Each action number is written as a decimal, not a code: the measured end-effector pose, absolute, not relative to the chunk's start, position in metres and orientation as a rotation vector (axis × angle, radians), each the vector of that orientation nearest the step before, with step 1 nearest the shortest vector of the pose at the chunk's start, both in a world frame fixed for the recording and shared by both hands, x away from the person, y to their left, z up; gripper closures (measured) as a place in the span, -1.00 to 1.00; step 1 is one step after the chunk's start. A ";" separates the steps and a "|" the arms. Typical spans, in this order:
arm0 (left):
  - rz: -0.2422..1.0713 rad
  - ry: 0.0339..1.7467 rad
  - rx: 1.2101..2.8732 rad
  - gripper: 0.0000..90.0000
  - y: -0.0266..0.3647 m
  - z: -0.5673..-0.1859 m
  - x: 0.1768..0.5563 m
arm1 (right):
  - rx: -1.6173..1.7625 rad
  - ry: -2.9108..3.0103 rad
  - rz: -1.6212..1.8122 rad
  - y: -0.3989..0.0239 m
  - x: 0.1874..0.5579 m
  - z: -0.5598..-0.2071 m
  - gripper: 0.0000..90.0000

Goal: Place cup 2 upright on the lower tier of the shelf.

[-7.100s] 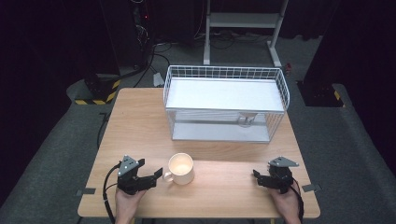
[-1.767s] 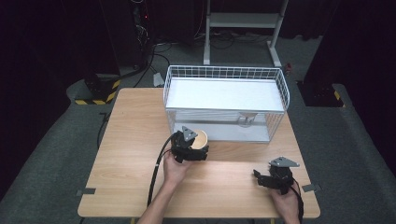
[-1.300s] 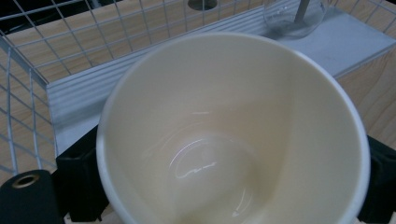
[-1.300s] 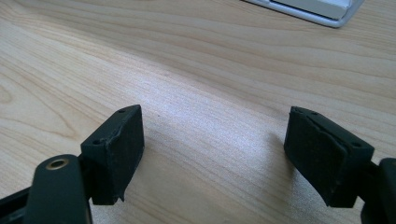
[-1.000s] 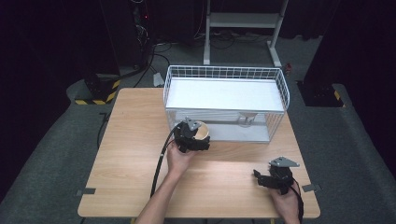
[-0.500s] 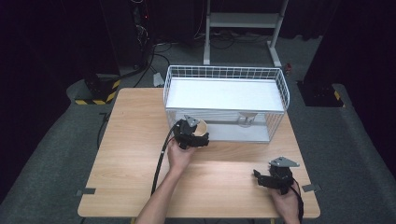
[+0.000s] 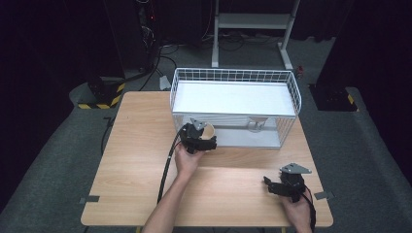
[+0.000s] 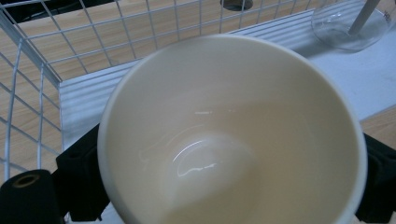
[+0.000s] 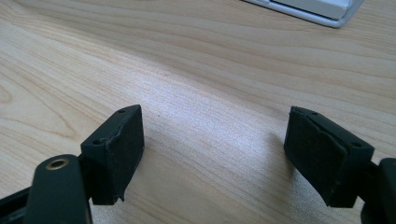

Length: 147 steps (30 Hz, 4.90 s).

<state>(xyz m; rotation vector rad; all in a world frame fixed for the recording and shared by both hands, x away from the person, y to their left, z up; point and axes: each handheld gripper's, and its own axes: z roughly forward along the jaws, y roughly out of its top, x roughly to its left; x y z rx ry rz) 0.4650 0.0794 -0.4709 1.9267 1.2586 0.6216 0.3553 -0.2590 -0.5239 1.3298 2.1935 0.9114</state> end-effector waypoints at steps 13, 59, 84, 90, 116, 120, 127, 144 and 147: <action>0.688 1.218 1.904 -0.81 0.077 -0.480 0.472 | 1.334 2.192 0.912 -0.259 0.355 -0.524 -0.55; 0.671 1.246 1.913 -0.87 0.083 -0.477 0.474 | 1.338 2.191 0.913 -0.259 0.355 -0.524 -0.55; 0.671 1.268 1.944 -0.69 0.085 -0.491 0.459 | 1.338 2.191 0.913 -0.259 0.355 -0.524 -0.55; 0.664 1.275 1.965 -0.61 0.086 -0.493 0.461 | 1.339 2.191 0.913 -0.259 0.355 -0.524 -0.55; 0.688 1.297 2.004 -0.27 0.079 -0.496 0.473 | 1.338 2.191 0.913 -0.259 0.355 -0.524 -0.55; 0.692 1.310 1.993 -0.19 0.077 -0.495 0.477 | 1.339 2.190 0.913 -0.259 0.355 -0.524 -0.55; 0.672 1.310 1.979 -0.06 0.077 -0.495 0.481 | 1.338 2.191 0.913 -0.259 0.355 -0.524 -0.55; 0.644 1.351 1.989 0.16 0.076 -0.498 0.492 | 1.338 2.191 0.913 -0.259 0.355 -0.524 -0.55; 0.629 1.357 1.995 0.22 0.073 -0.498 0.493 | 1.338 2.191 0.913 -0.259 0.355 -0.524 -0.55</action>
